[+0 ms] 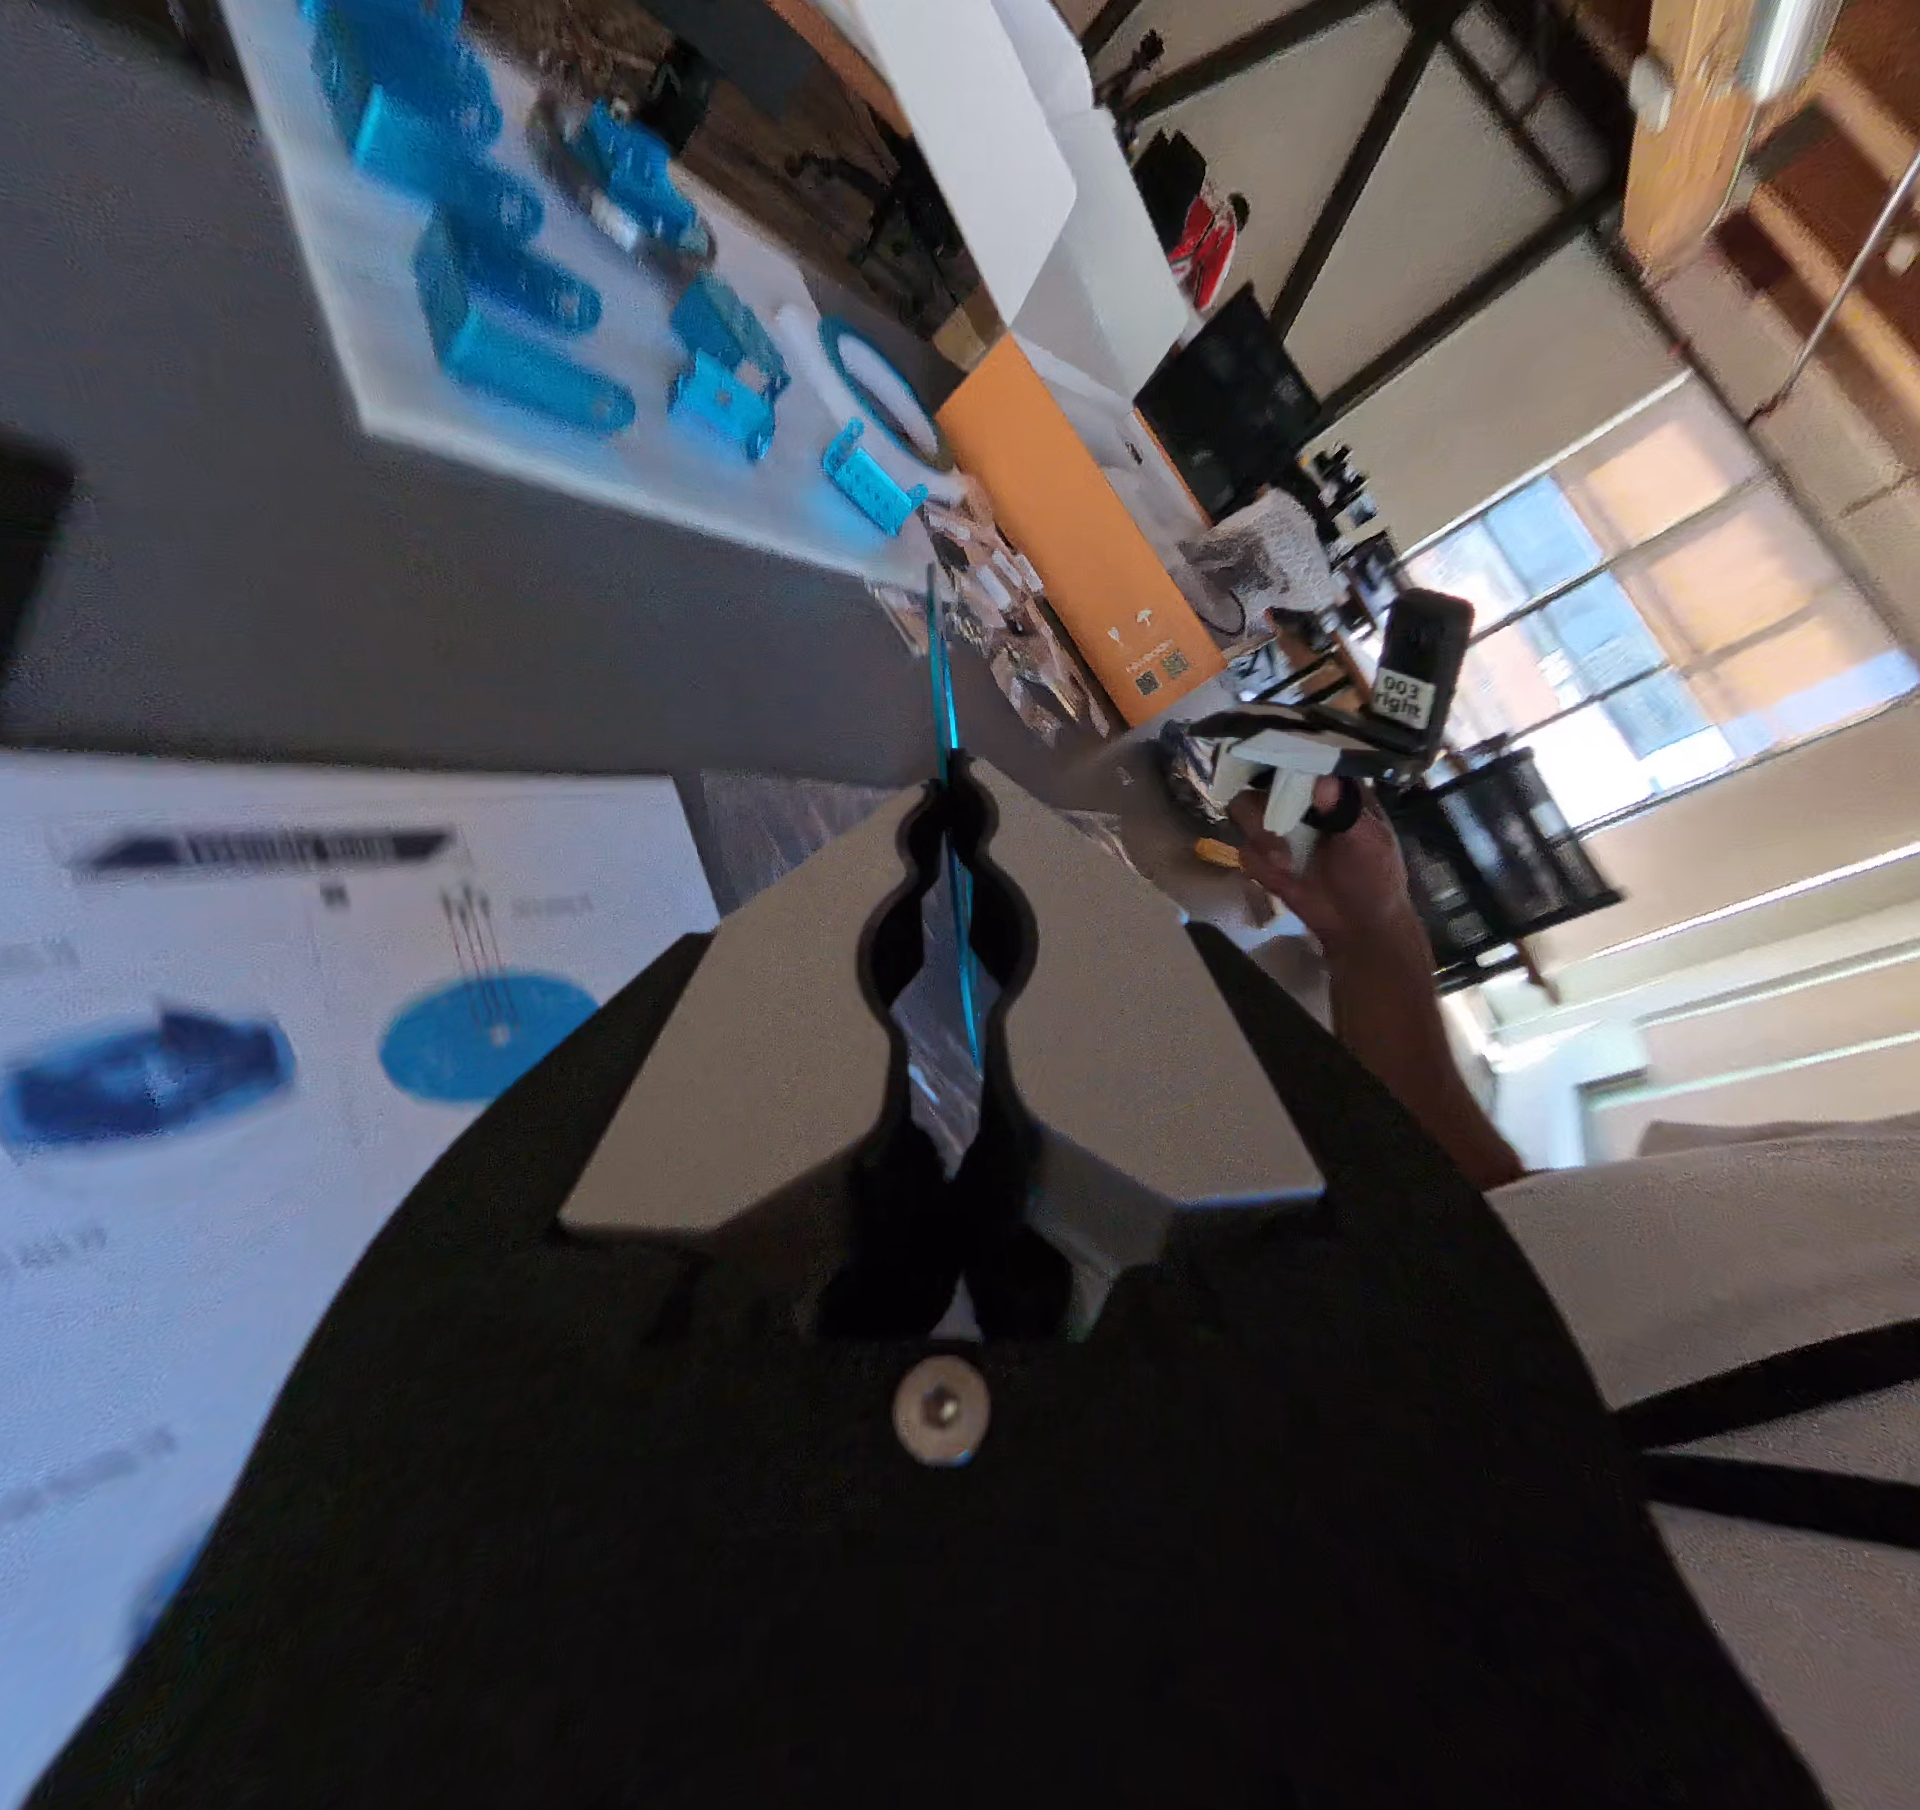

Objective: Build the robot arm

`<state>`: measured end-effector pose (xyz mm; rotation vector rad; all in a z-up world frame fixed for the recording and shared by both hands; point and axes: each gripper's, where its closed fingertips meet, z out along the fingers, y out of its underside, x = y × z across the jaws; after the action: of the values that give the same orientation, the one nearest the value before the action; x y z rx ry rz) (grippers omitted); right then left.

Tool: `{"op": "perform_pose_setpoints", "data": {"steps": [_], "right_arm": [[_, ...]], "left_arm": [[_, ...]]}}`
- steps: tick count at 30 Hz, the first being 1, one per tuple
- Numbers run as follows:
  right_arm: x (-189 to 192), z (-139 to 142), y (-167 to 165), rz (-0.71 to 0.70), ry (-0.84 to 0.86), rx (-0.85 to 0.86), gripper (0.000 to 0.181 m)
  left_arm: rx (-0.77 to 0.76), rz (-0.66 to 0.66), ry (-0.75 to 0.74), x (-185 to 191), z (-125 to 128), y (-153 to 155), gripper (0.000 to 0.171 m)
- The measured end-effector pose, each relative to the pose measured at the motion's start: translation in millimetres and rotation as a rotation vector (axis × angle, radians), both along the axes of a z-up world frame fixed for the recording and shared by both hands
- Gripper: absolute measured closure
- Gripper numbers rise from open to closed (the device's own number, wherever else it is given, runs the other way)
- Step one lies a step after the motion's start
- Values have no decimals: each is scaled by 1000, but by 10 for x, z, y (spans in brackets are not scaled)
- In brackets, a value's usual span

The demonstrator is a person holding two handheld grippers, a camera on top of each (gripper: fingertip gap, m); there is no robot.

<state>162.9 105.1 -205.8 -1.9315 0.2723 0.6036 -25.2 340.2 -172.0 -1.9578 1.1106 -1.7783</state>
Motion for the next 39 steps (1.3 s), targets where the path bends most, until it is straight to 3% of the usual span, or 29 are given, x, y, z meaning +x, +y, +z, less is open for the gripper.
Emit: {"op": "perform_pose_setpoints", "data": {"steps": [3,6,10,13,15,18,23,26,30,34,37,39], "right_arm": [[-33,-14,38,12,4,-6,156],[-73,-56,51,21,-1,-21,156],[-77,-94,45,18,-33,-40,157],[-54,-101,48,15,-27,-40,157],[-52,-122,45,17,-11,-43,157],[-45,-155,30,20,-18,-58,156],[-12,-148,15,14,-15,-58,157],[-3,-143,2,11,-18,-59,156],[-9,-84,-5,15,-24,-42,155],[-353,-90,126,138,-57,-24,124],[-562,-419,242,189,-146,-190,121],[-640,-566,248,228,-84,-270,123]], "left_arm": [[-54,8,54,-90,-315,-170,171],[-72,46,54,-167,-371,-78,171],[-63,137,28,-354,-277,302,171],[65,244,45,-494,-188,682,171],[9,232,3,-497,-97,729,171],[-64,155,36,-338,-264,541,171],[-234,-94,73,162,-506,-164,171],[-179,-172,173,300,-729,-358,171],[-156,-212,219,333,-793,-420,171],[-104,-246,239,351,-789,-484,171],[-71,-325,293,327,-885,-600,169],[-36,-368,324,321,-960,-693,167]]}}
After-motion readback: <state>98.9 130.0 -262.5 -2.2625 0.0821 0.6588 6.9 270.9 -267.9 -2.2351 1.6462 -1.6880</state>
